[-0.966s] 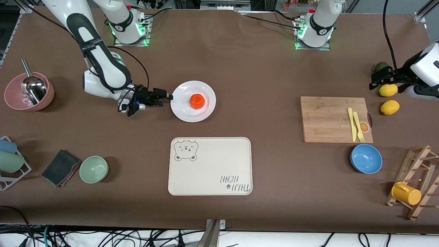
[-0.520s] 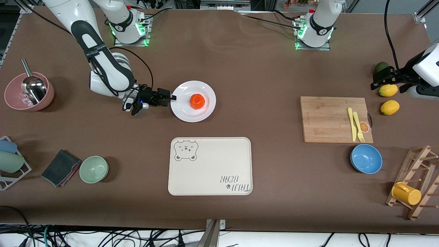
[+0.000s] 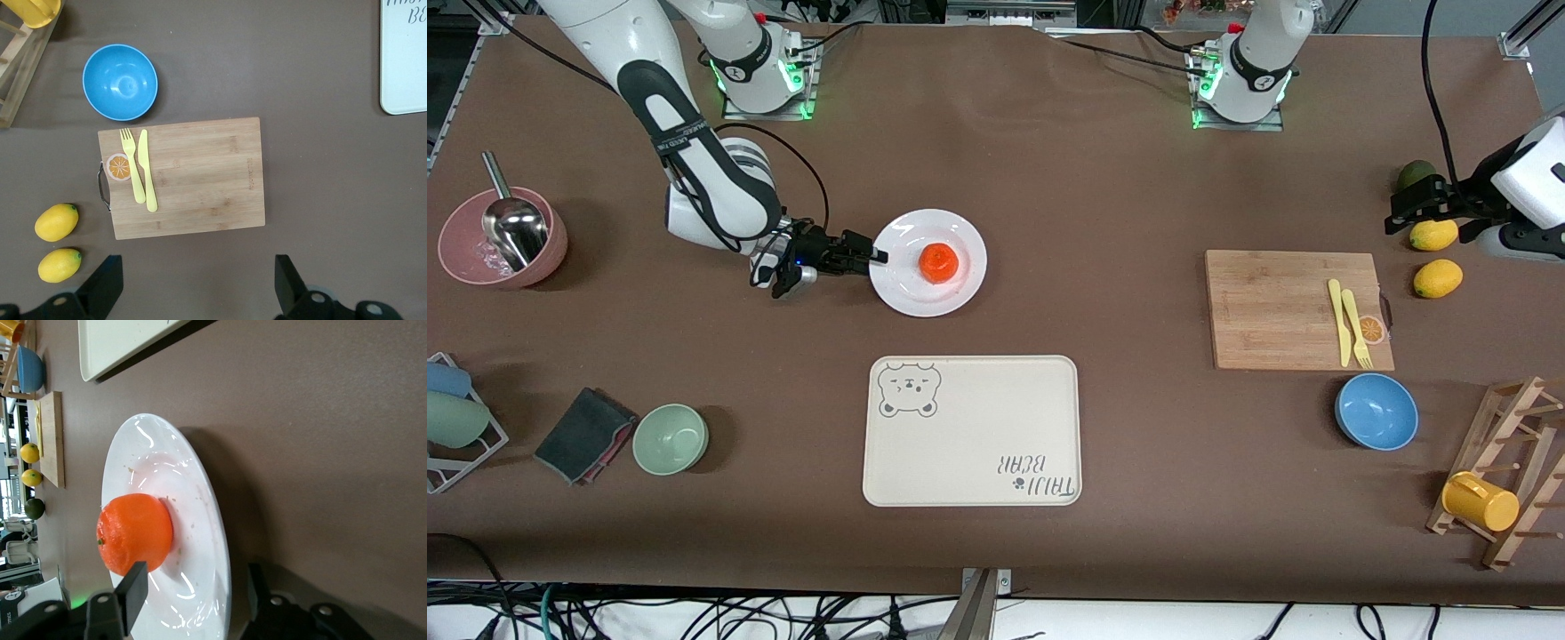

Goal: Place orange and plate with both arms
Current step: 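Close the right gripper on the plate rim and lift slightly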

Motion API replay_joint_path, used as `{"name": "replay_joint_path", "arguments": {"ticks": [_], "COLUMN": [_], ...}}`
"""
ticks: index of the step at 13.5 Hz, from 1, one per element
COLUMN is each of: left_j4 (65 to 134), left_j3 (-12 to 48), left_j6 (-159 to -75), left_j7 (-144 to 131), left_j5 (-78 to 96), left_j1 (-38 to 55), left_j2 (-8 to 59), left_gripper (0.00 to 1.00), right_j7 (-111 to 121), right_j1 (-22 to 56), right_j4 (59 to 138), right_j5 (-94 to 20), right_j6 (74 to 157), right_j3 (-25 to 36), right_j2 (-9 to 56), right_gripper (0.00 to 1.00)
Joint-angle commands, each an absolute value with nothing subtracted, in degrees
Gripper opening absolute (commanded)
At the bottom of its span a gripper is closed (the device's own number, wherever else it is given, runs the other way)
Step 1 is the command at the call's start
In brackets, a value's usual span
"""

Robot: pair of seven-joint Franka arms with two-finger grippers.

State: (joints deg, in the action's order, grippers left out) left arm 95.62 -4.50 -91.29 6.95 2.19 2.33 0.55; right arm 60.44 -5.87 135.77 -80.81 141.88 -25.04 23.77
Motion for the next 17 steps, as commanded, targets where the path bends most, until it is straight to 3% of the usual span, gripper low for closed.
{"name": "replay_joint_path", "arguments": {"ticks": [1,6,11,17], "left_j4": [93.7,93.6,93.6,93.7], "left_j3": [-4.4,-4.2,-4.2,-4.2], "left_j6": [-89.9,-89.5,-89.5,-89.4], "left_j7": [8.2,8.2,8.2,8.2], "left_j5": [2.4,2.4,2.4,2.4], "left_j1": [2.1,2.3,2.4,2.5], "left_j2": [1.6,2.2,2.2,2.3], "left_gripper": [1.0,1.0,1.0,1.0], "right_j7": [64.7,67.3,68.6,69.9], "right_j1": [-5.3,-5.3,-5.3,-5.3], "right_j4": [136.1,136.0,136.0,136.0], "right_j5": [-84.8,-85.2,-87.2,-87.3], "right_j6": [143.8,144.2,144.4,144.5], "right_j3": [-25.8,-25.8,-25.8,-25.8], "right_j2": [24.8,26.3,26.5,26.9], "right_gripper": [0.6,0.42,0.34,0.16]}}
